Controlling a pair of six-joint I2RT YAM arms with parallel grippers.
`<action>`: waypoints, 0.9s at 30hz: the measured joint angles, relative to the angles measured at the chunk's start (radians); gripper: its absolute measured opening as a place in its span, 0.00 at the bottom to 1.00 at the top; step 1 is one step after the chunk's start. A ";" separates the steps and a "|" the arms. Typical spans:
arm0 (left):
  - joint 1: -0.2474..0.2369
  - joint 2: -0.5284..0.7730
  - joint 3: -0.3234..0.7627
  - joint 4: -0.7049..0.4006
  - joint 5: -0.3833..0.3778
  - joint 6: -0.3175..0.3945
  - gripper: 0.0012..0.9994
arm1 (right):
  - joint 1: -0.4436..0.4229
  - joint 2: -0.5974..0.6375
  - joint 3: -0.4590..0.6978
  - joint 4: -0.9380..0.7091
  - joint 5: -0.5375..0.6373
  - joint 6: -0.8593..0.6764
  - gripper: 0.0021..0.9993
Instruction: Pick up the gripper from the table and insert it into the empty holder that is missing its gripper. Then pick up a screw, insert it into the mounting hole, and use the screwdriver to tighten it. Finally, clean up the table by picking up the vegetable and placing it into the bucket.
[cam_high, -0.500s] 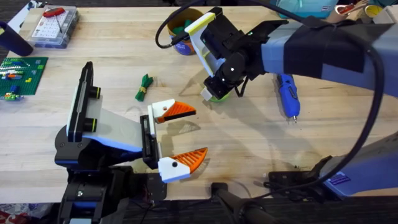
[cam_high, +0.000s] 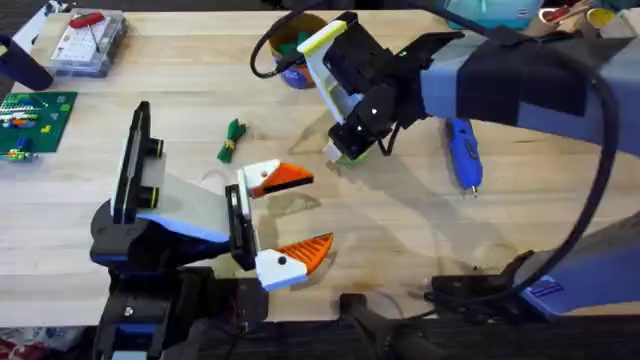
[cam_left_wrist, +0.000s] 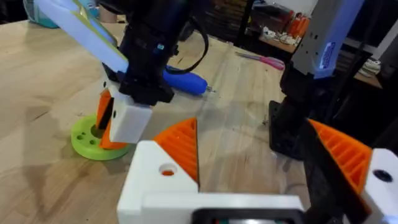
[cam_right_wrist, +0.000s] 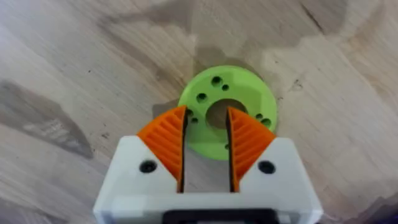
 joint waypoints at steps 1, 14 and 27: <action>0.000 0.000 0.000 0.000 0.000 0.000 0.99 | 0.000 0.000 0.004 -0.013 0.000 -0.005 0.36; 0.000 0.000 0.000 0.000 -0.003 0.000 0.99 | 0.000 -0.172 0.118 -0.335 0.000 -0.016 0.36; 0.000 0.000 0.000 -0.002 -0.003 0.000 0.99 | -0.018 -0.463 0.040 -0.379 0.010 0.080 0.36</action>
